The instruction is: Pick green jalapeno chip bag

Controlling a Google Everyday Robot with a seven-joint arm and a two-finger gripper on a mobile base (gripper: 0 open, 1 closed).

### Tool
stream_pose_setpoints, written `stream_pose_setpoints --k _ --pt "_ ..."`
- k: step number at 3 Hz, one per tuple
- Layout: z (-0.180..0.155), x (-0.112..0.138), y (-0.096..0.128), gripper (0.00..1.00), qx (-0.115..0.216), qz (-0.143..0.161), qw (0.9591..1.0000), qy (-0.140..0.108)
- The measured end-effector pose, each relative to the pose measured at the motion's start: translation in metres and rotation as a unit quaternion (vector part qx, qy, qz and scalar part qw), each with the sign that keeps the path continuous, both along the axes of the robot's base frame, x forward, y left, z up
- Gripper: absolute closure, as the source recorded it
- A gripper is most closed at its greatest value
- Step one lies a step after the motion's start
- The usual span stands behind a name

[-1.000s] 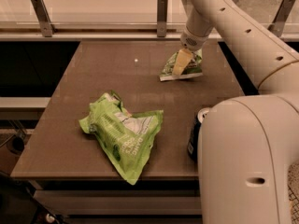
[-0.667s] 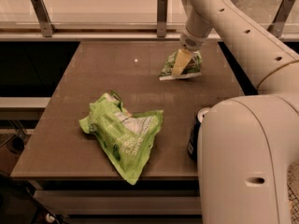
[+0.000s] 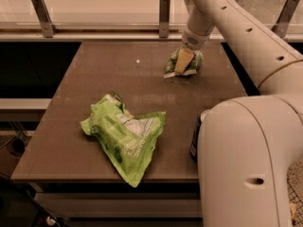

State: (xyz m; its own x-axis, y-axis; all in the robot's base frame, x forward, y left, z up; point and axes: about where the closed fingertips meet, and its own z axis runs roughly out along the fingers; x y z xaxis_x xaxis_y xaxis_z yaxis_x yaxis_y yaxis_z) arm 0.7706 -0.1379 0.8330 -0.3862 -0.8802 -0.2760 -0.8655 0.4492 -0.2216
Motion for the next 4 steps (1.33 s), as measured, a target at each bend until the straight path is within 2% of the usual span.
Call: stream_pose_setpoints --k 1,2,3,4 --pt "0.000 0.000 0.000 1.00 0.000 0.000 1.0000 0.000" --pt "0.009 0.000 0.008 1.00 0.021 0.022 0.9995 -0.012" --pt "0.033 -0.004 0.014 1.00 0.026 0.044 0.9983 -0.028" --pt "0.064 -0.011 0.009 1.00 0.041 0.059 0.9960 -0.053"
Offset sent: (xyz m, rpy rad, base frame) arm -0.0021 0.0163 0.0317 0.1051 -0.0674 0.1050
